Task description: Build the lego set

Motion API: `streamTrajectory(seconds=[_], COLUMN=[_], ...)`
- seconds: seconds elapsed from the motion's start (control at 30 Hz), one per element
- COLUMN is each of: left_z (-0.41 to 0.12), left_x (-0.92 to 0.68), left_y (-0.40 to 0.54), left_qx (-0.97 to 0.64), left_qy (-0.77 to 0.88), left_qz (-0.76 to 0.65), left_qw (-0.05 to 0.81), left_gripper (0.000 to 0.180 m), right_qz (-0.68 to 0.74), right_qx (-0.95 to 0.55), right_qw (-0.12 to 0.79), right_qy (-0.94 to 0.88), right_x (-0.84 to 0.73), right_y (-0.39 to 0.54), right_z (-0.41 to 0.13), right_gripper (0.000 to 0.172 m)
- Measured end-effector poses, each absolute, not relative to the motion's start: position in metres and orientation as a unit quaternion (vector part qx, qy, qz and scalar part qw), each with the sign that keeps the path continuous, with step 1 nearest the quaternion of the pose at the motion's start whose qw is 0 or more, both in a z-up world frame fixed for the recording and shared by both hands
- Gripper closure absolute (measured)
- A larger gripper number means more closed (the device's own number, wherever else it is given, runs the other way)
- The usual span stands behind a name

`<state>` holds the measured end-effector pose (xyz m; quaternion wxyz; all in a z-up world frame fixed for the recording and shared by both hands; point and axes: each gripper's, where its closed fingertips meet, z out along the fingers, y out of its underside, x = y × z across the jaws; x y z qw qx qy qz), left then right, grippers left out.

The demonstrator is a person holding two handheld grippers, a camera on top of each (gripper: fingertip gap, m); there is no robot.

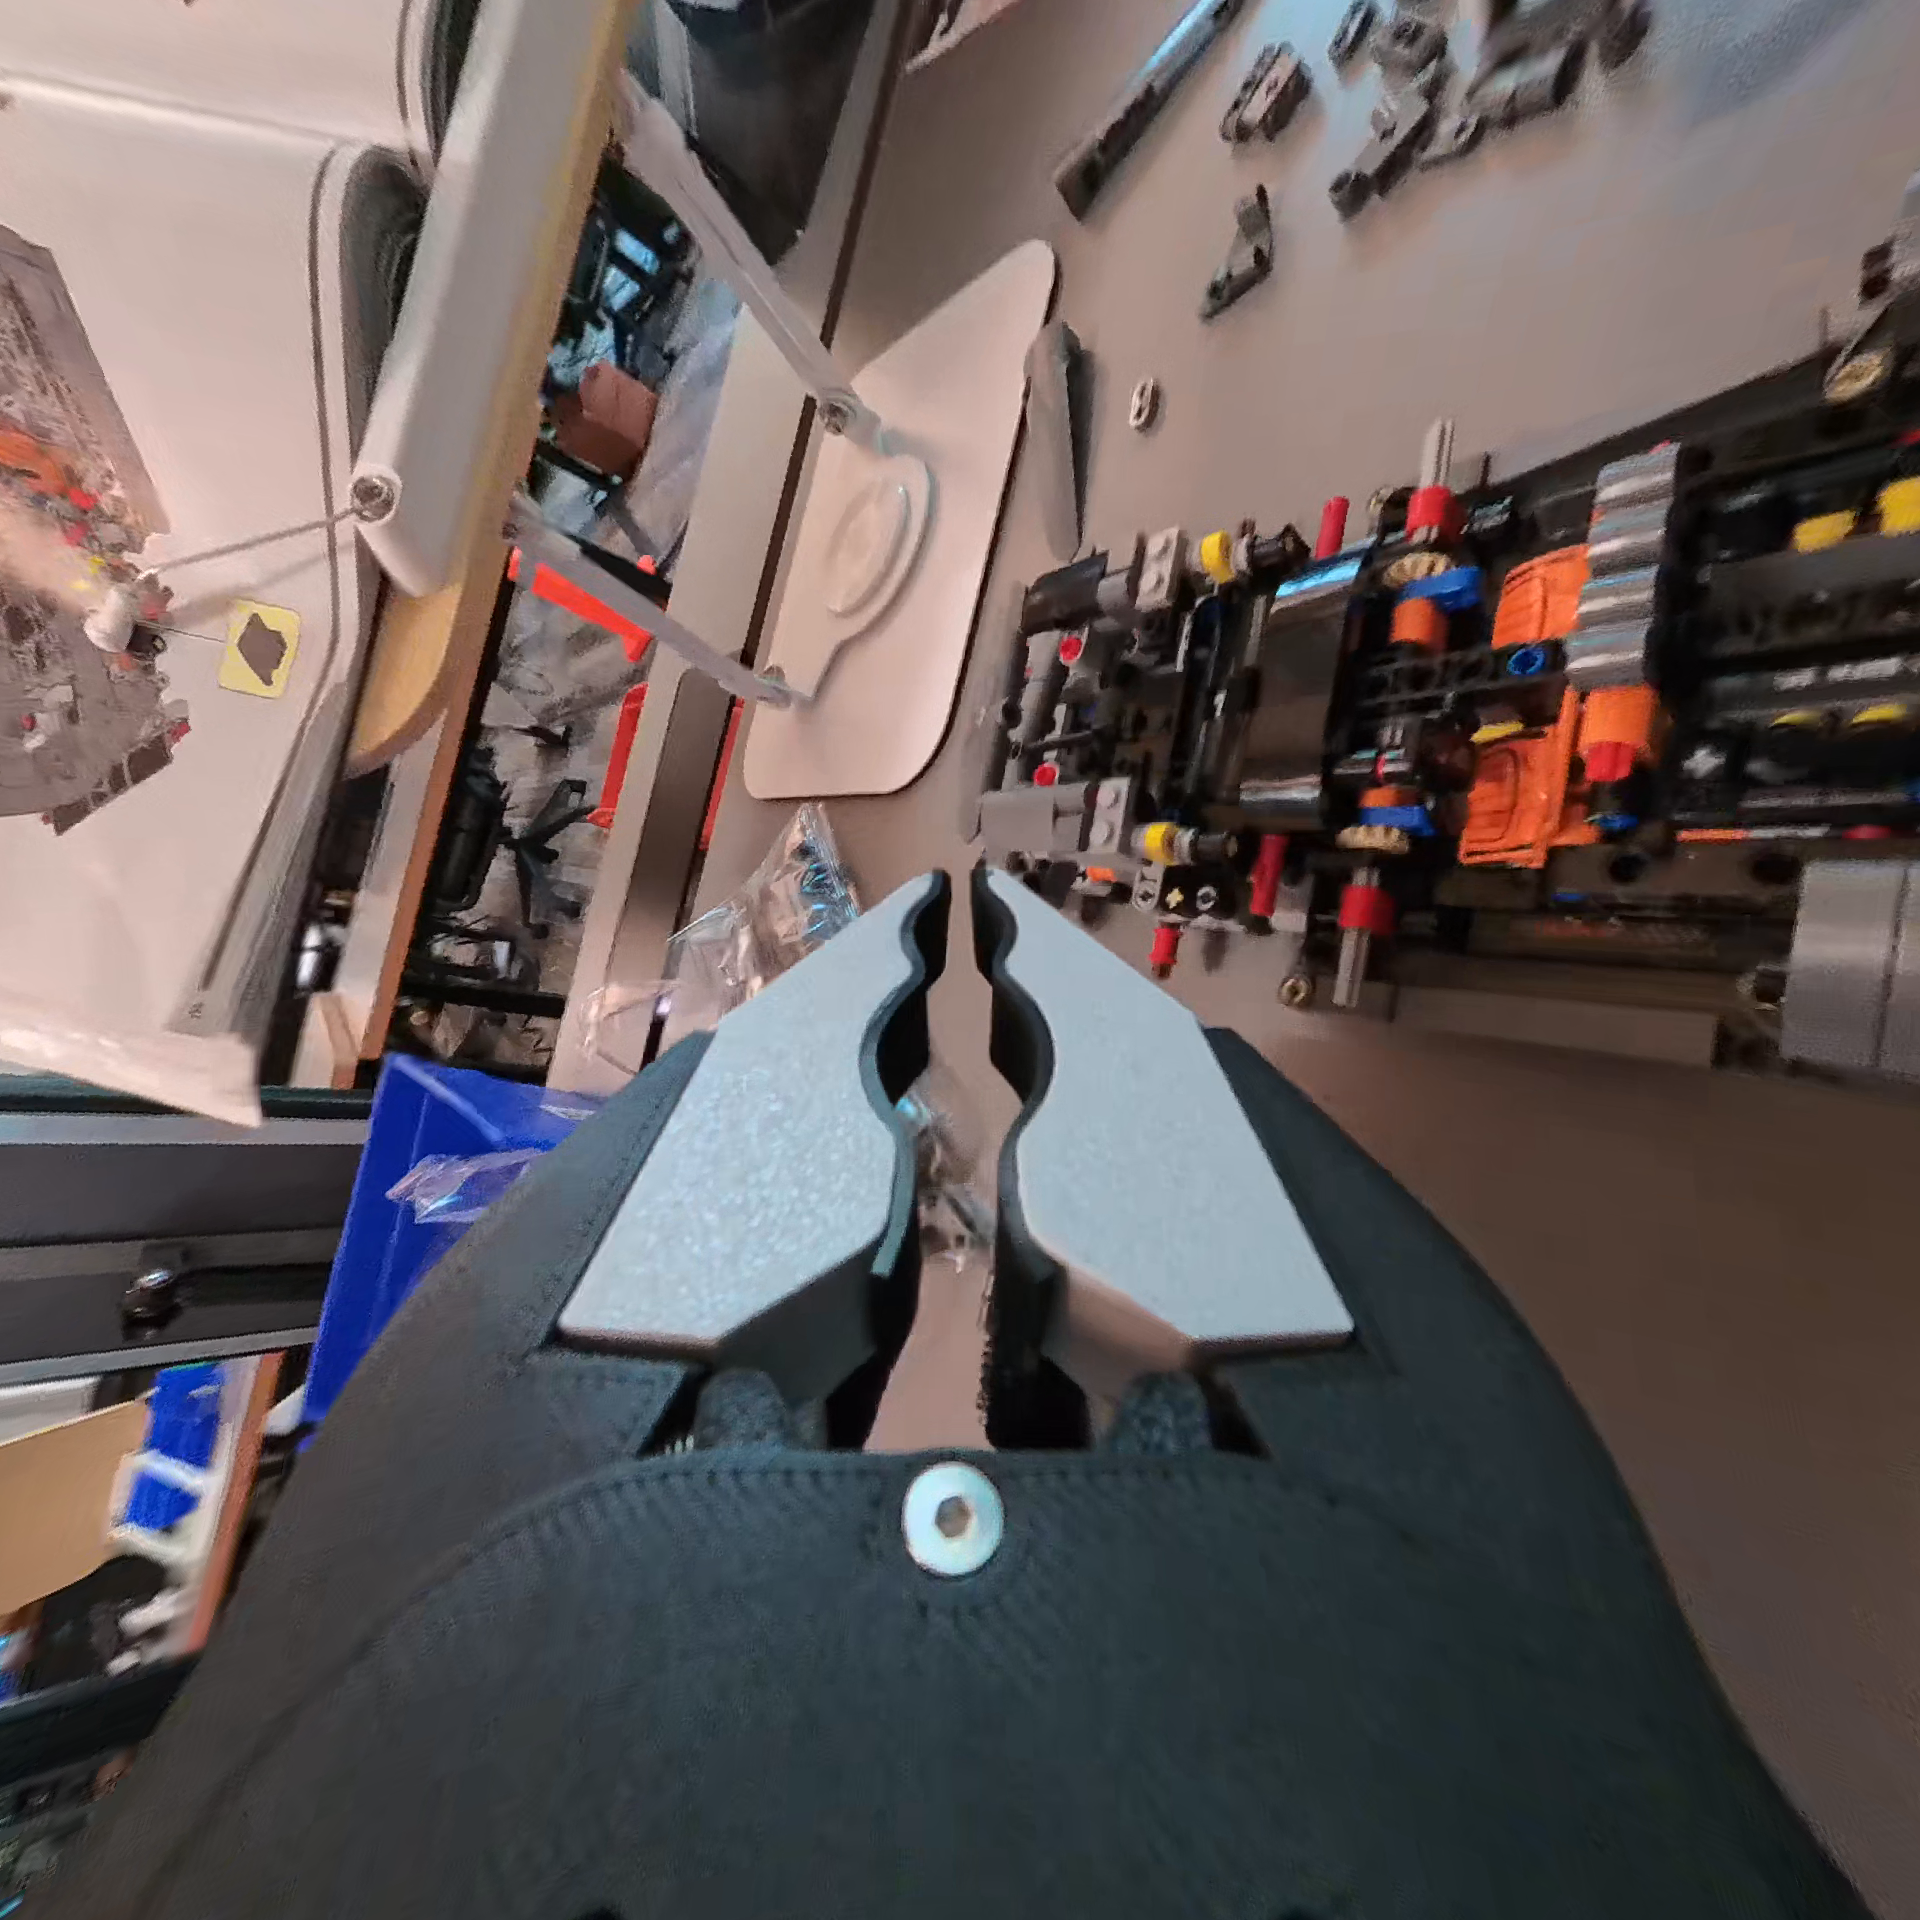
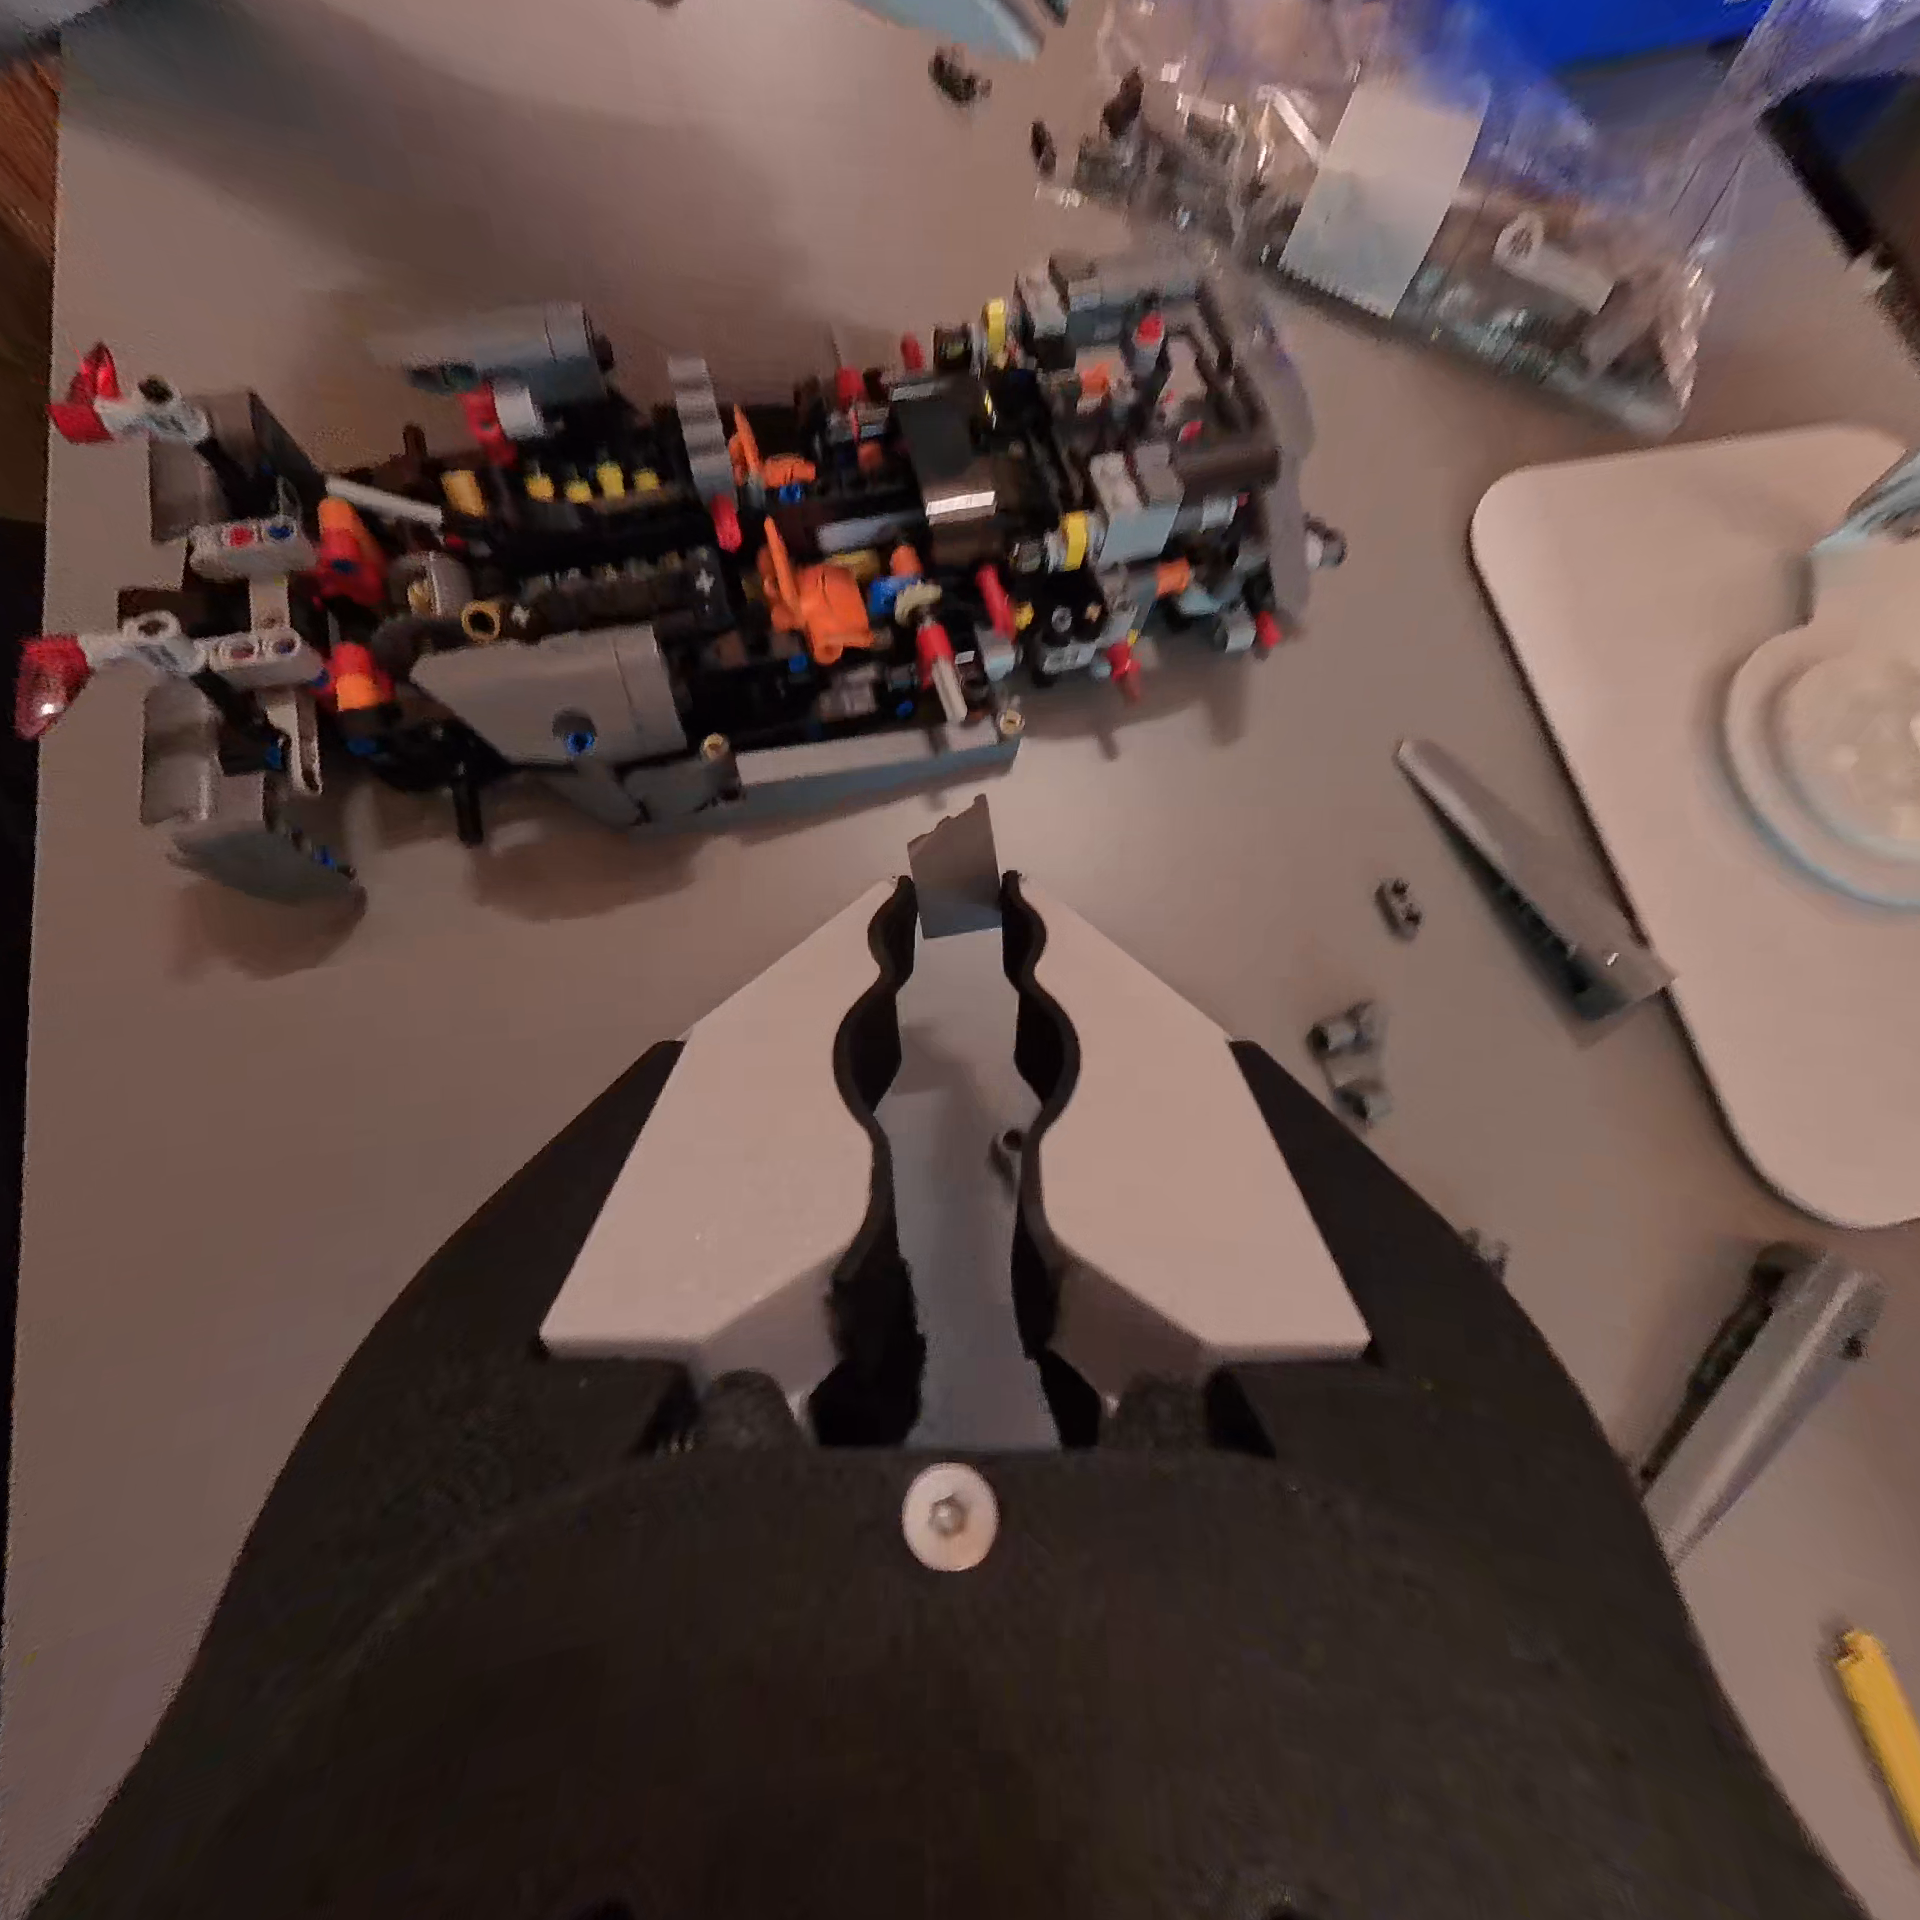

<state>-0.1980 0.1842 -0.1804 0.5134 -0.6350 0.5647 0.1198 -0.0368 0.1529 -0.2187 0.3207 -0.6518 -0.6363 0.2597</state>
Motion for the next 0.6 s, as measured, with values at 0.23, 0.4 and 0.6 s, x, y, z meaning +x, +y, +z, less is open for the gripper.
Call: streamTrajectory(seconds=[0.23, 0.4, 0.6], left_z=[-0.170, -0.163, -0.150], left_x=[-0.167, -0.140, -0.115], left_y=[0.176, 0.171, 0.161], left_qx=[-0.643, -0.686, -0.699], left_qy=[0.551, 0.477, 0.422], left_qz=[0.046, -0.107, -0.231], left_qw=[0.531, 0.538, 0.529], left_gripper=[0.177, 0.175, 0.169], right_qz=[0.245, 0.196, 0.090], right_qx=[-0.593, -0.546, -0.465], right_qw=[0.375, 0.441, 0.549], right_qy=[-0.669, -0.685, -0.688], right_x=[-0.077, -0.096, -0.103], right_y=[0.159, 0.164, 0.164], right_z=[-0.190, -0.171, -0.149], right_gripper=[0.158, 0.158, 0.158])
